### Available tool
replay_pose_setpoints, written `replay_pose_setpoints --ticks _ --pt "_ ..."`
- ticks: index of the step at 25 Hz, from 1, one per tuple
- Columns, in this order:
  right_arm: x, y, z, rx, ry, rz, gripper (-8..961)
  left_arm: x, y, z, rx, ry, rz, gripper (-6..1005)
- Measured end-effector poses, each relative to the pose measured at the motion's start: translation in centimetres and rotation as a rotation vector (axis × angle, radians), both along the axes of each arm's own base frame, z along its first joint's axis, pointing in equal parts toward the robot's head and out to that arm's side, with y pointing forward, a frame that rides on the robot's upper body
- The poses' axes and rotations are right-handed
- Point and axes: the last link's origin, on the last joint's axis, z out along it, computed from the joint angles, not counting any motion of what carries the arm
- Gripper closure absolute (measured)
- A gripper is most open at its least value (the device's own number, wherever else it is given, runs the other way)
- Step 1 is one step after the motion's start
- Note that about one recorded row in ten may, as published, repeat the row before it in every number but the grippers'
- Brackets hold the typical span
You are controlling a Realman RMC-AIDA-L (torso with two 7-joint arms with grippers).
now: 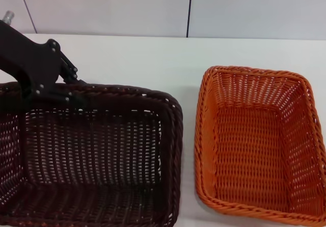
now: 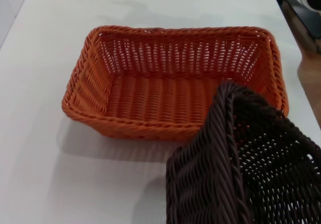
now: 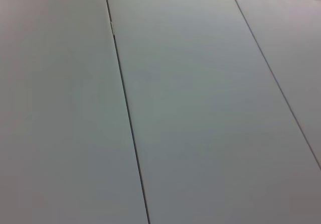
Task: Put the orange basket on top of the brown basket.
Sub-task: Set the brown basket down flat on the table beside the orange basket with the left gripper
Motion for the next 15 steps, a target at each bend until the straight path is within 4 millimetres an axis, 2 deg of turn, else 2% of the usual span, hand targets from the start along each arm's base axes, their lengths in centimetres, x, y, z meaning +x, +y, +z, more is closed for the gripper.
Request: replay_pose_setpoints --ticks 15 --pt "0.0 -0.5 -0.1 0.002 -0.016 -0.006 207 -1.2 0.4 -2.0 -0.014 0.03 0.033 781"
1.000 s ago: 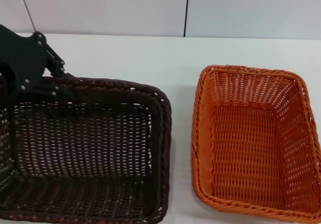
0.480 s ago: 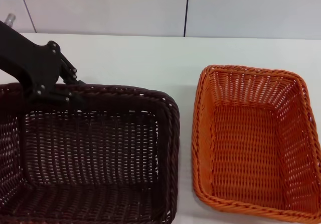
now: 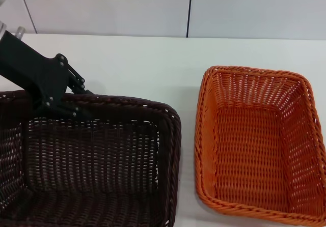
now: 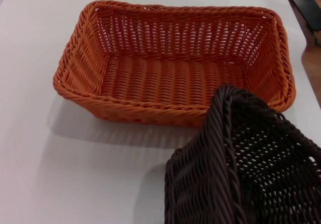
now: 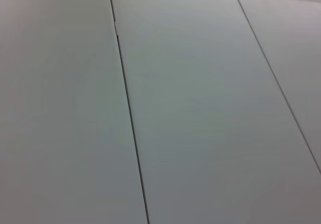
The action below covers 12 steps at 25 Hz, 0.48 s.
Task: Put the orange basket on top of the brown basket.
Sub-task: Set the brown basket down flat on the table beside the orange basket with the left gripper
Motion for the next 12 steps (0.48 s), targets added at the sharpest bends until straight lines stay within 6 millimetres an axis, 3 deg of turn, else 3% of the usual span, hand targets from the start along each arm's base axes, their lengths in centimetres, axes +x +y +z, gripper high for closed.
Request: replay_pose_setpoints --ticks 7,10,12 --pt "-0.1 -0.2 0.0 -0.001 -0.004 0.003 206 -0.2 0.5 -0.4 0.054 -0.015 -0.017 592" --pt "-0.1 -0.2 -0.2 -0.007 -0.017 -0.002 206 0.0 0.7 -0.1 0.088 -0.036 -0.03 465" --pt "-0.2 -0.2 -0.3 -0.009 -0.022 -0.005 206 0.2 1.0 0.3 0.118 -0.051 -0.037 465"
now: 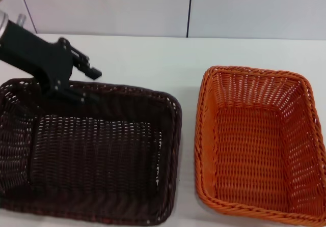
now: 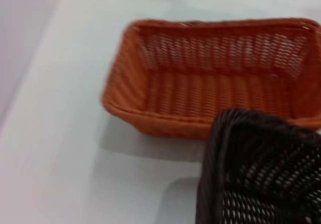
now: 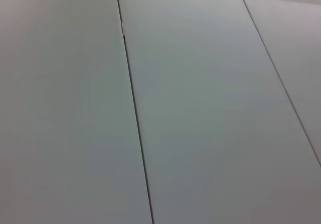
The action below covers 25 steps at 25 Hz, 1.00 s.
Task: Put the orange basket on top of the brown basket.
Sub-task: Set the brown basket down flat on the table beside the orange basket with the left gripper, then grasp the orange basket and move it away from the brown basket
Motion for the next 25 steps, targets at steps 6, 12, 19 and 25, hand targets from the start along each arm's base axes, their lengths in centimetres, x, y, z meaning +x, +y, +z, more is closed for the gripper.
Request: replay_pose_setpoints --ticks 6,12,19,25 --pt "-0.1 0.1 0.0 -0.002 -0.001 0.002 206 1.5 0.9 2.0 0.154 -0.108 -0.042 465" --pt "-0.3 0.3 -0.1 -0.006 -0.004 0.013 205 2.4 1.8 5.7 0.381 -0.359 -0.045 466" --pt "-1.0 0.8 -0.1 -0.014 -0.009 0.049 205 -1.5 1.0 11.8 0.84 -0.813 0.054 466" --pt "-1.7 1.4 -0.2 -0.021 -0.018 0.083 207 -6.2 -1.2 13.6 1.108 -1.049 0.207 466"
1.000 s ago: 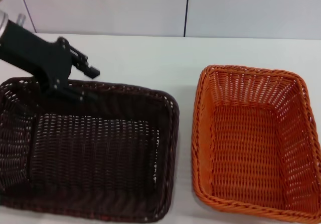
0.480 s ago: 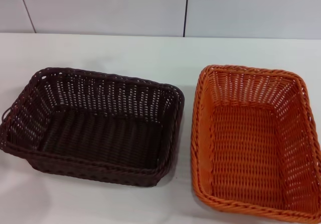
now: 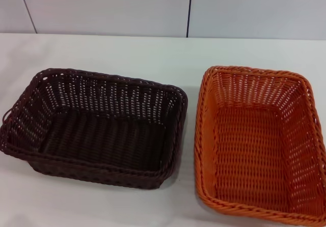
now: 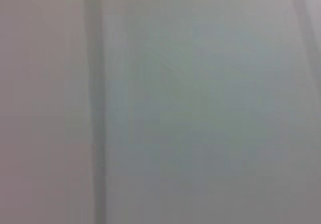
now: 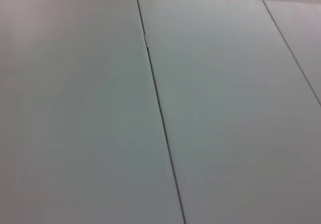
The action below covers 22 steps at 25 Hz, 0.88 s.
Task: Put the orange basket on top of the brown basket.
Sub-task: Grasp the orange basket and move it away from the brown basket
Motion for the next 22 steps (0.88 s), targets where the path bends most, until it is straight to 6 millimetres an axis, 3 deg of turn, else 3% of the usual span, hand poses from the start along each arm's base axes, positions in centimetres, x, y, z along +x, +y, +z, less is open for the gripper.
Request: replay_pose_setpoints --ticks 10,22 --pt "-0.9 1.7 0.2 -0.016 -0.047 0.064 206 -7.2 -3.0 0.5 0.168 -0.255 0.151 465" --pt "-0.9 3.0 0.4 -0.034 -0.049 0.107 206 -12.3 -5.5 -2.6 0.226 -0.172 0.295 465"
